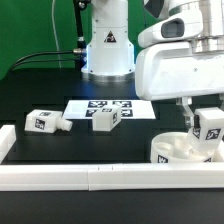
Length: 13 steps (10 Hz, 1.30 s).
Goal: Assemble stool
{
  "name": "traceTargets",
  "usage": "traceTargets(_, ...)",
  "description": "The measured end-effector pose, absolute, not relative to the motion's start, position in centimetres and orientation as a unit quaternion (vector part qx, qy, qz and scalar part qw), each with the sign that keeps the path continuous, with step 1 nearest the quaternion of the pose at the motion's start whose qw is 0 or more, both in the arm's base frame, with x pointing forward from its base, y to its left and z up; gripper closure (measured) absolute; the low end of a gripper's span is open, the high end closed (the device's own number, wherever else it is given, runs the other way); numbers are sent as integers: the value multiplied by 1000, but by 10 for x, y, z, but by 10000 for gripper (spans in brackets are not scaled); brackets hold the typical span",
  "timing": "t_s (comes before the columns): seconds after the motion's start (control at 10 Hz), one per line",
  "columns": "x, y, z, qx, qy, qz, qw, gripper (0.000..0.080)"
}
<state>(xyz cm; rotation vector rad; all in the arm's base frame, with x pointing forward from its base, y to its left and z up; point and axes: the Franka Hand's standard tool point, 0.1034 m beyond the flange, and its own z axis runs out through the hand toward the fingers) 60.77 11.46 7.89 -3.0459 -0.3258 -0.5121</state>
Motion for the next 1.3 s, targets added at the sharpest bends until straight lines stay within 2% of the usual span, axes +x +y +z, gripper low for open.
traceTargets(0.4, 609, 115, 79, -980, -104, -170, 18, 465)
traceTargets(0.5, 609, 115, 79, -980, -104, -170, 18, 410)
traceTargets(0.6, 609, 115, 79, -980, -104, -170, 18, 247)
traceTargets(0.7, 609, 115, 79, -980, -104, -170, 18, 247)
traceTargets(0.8, 609, 115, 79, -980, -104, -170, 18, 170)
traceTargets(1.1, 614, 120, 83, -984, -95, -152, 22, 151)
traceTargets(1.3, 613, 131, 85, -995, -72, -68, 25, 151)
